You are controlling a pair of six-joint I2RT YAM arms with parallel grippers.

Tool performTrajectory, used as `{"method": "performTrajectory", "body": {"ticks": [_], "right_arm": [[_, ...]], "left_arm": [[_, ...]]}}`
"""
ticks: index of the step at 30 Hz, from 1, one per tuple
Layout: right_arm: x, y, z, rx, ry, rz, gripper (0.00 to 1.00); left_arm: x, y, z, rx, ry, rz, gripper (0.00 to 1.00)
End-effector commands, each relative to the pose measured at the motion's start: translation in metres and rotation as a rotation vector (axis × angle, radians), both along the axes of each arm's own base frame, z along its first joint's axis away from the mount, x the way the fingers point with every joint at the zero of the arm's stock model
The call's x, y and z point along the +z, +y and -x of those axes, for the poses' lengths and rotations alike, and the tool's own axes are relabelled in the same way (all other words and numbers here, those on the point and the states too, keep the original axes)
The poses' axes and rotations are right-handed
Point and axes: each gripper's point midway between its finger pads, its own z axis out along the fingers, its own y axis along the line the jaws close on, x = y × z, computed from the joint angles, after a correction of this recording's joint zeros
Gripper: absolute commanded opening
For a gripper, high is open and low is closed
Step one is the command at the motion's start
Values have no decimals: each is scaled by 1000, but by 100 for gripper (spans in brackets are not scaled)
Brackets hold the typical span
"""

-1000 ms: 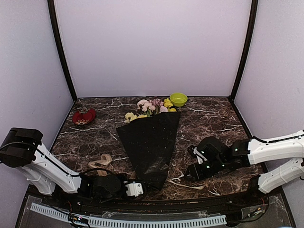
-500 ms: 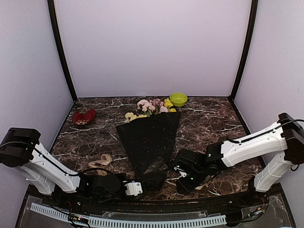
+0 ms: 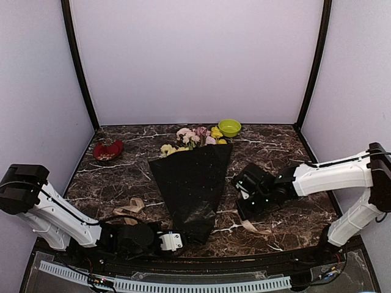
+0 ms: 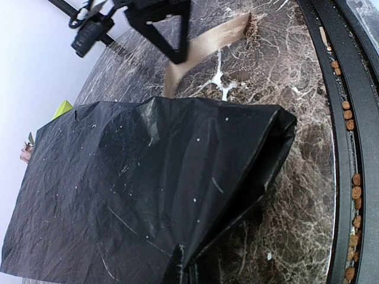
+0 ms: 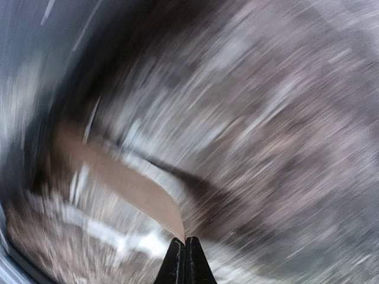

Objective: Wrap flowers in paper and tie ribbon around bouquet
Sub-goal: Pick up the ribbon from the center of the board.

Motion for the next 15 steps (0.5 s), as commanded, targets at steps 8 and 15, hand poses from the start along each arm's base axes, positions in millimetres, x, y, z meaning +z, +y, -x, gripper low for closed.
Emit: {"method": "performTrajectory", "body": {"ticks": [8,15], "right_arm": [[94,-109,-169,-483,-310,-330,0],[193,-164,-183,-551,-535,-385,0]], "left_arm": [[7,-5,2,-2,19,22,0],[-2,-8,6,-13,47,8,0]]}}
